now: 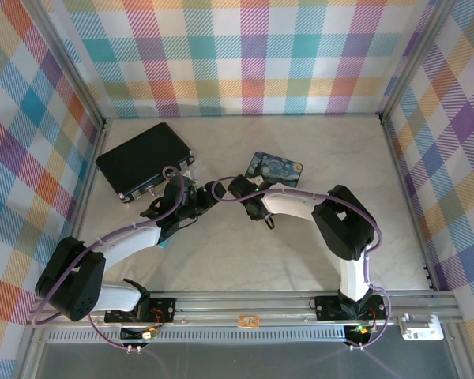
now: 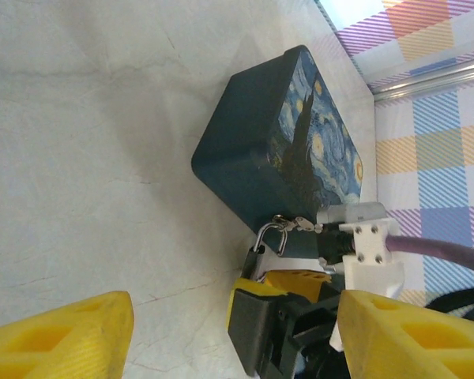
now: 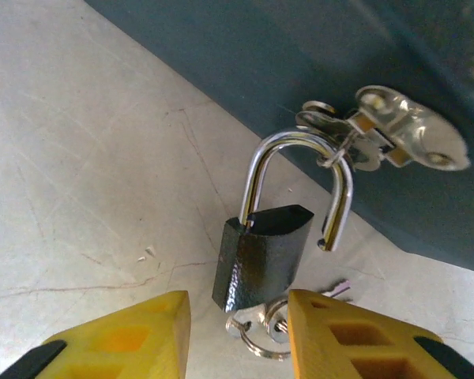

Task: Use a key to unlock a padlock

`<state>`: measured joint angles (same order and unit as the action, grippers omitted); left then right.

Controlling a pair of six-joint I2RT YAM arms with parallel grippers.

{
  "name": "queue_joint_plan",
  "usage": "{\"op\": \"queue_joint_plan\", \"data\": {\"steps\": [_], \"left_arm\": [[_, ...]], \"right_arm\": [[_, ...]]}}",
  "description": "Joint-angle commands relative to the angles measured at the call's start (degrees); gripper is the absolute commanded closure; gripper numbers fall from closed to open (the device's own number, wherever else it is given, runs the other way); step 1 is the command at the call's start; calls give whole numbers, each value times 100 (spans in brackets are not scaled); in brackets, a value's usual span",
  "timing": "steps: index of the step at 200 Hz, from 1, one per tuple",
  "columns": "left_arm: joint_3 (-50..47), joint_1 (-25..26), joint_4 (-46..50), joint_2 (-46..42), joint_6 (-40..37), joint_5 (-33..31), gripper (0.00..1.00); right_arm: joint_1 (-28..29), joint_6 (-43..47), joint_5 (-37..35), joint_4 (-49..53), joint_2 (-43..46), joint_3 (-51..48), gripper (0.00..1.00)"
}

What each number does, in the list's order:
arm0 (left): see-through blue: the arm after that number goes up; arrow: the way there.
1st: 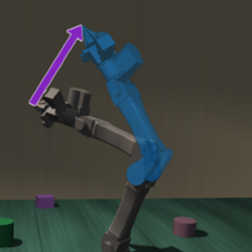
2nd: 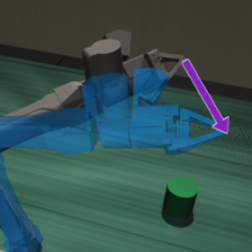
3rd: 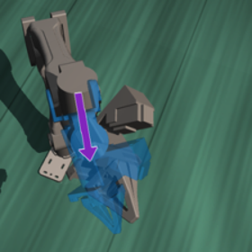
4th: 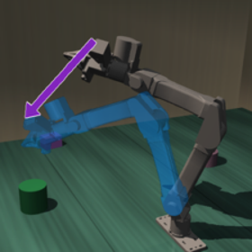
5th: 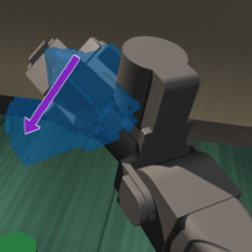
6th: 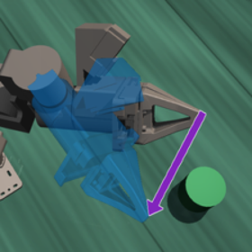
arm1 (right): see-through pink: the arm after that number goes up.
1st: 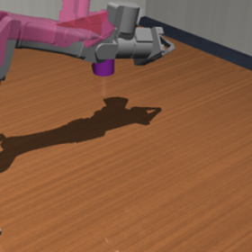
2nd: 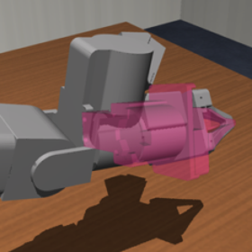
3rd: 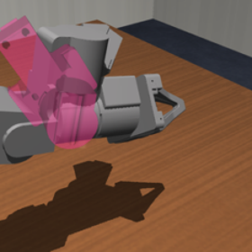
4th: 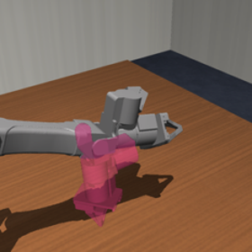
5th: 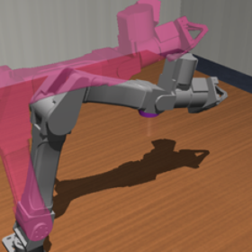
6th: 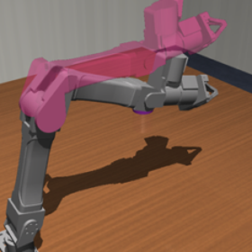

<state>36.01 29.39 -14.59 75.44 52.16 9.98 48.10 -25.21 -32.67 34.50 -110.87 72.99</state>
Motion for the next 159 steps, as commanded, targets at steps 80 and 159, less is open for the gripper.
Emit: {"op": "queue_joint_plan", "data": {"steps": [80, 159], "left_arm": [[-24, -65, -22, -47, -208, 212, 31], [-143, -65, -543, 66, -276, 485, 33]], "right_arm": [[47, 110, -688, -319, -3, -170, 73], [-72, 1083, -205, -1178, 623, -696, 97]]}}
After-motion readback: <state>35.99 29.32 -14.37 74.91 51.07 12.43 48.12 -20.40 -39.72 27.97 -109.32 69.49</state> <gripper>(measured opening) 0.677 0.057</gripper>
